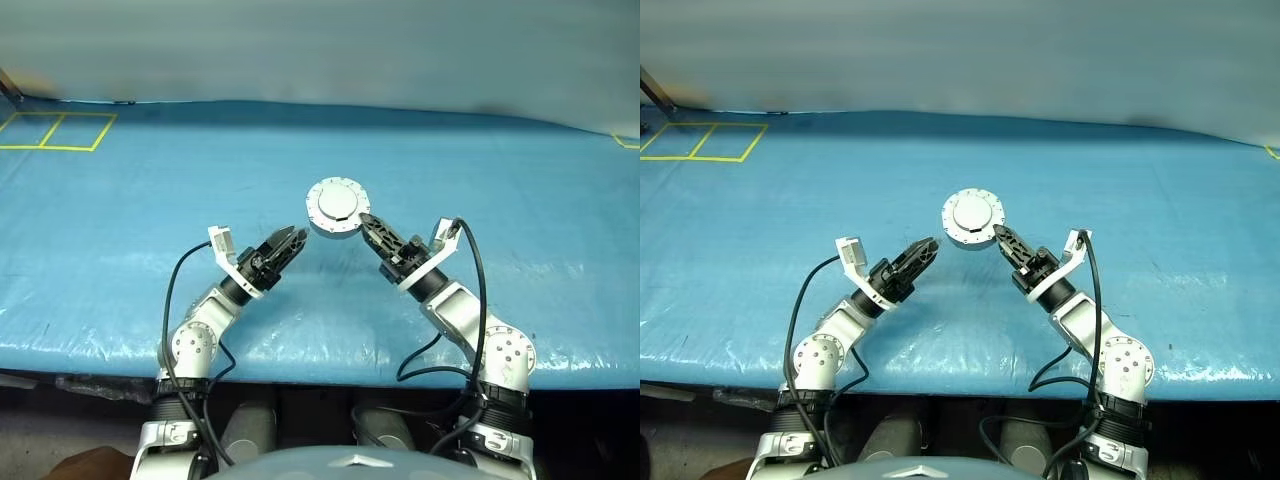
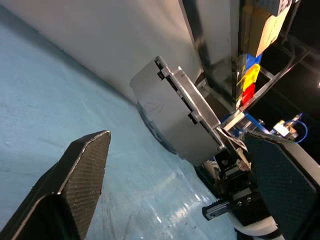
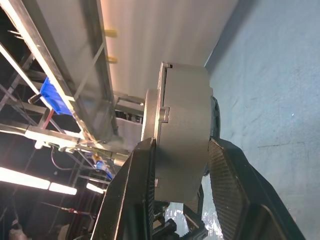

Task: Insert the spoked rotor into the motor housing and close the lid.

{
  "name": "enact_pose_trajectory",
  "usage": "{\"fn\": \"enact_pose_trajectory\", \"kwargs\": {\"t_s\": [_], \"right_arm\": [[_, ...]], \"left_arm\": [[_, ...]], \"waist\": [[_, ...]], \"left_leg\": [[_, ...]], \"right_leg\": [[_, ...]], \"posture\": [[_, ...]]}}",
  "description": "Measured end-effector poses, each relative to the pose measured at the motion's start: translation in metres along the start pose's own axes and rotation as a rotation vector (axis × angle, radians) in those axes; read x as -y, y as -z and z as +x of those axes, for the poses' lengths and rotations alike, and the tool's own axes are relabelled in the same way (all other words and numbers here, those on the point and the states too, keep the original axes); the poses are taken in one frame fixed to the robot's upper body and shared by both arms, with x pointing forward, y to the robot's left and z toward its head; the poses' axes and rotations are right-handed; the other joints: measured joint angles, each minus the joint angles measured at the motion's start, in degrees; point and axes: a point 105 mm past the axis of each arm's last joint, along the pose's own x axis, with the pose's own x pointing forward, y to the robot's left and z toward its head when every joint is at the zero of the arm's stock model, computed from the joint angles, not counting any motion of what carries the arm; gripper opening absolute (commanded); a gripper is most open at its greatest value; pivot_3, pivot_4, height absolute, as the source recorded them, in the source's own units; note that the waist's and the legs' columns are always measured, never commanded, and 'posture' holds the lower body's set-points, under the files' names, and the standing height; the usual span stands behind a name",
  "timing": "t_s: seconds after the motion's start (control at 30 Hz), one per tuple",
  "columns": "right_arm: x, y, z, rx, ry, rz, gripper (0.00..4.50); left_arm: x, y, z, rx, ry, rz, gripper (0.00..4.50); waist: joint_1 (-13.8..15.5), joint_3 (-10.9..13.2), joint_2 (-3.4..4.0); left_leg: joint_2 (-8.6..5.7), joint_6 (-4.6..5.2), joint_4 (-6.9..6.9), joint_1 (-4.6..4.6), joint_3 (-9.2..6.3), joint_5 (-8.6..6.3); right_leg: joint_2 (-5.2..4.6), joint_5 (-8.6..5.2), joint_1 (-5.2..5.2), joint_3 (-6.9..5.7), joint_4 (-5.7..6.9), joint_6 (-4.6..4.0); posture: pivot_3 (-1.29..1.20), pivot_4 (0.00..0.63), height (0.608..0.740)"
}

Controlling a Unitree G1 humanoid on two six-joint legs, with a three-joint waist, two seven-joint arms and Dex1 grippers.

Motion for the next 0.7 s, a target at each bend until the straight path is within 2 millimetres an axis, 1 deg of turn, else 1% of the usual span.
{"fn": "enact_pose_trajectory", "kwargs": {"t_s": [0.1, 0.2, 0.5, 0.63, 0.7], "right_arm": [[-0.003, 0.003, 0.001, -0.027, -0.006, -0.019, 1.22], [-0.007, 0.009, 0.001, -0.049, -0.017, -0.037, 1.22], [-0.019, 0.032, 0.004, -0.138, -0.06, -0.059, 1.22], [-0.017, 0.041, 0.002, -0.17, -0.055, -0.055, 1.22], [-0.018, 0.041, 0.001, -0.174, -0.057, -0.063, 1.22]], "left_arm": [[0.005, 0.0, 0.003, 0.006, 0.035, -0.099, 4.49], [0.009, 0.001, 0.007, 0.002, 0.055, -0.157, 4.49], [0.006, 0.0, 0.014, 0.033, 0.049, -0.225, 4.49], [0.009, 0.003, 0.018, 0.03, 0.066, -0.23, 4.49], [0.01, 0.004, 0.019, 0.03, 0.073, -0.231, 4.12]], "waist": [[-0.05, 0.0, 0.0], [-0.03, 0.01, -0.01], [0.05, 0.02, -0.03], [0.07, 0.02, -0.03], [0.08, 0.02, -0.03]], "left_leg": [[0.0, 0.0, 0.01, -0.01, 0.0, 0.0], [0.0, 0.01, 0.01, -0.01, -0.01, -0.01], [0.0, 0.01, 0.09, -0.06, -0.01, -0.01], [-0.01, 0.04, 0.19, -0.17, -0.02, -0.03], [-0.02, 0.05, 0.26, -0.25, -0.03, -0.03]], "right_leg": [[0.01, 0.0, 0.0, 0.0, 0.0, 0.0], [0.01, 0.0, 0.0, 0.0, 0.0, 0.0], [0.01, 0.0, -0.01, 0.0, -0.01, -0.01], [0.01, 0.0, -0.05, 0.0, -0.01, -0.01], [0.01, 0.01, -0.1, 0.0, -0.01, -0.01]], "posture": [[0.0, 0.15, 0.74], [0.0, 0.15, 0.74], [0.0, 0.15, 0.74], [0.0, 0.15, 0.74], [0.0, 0.15, 0.74]]}}
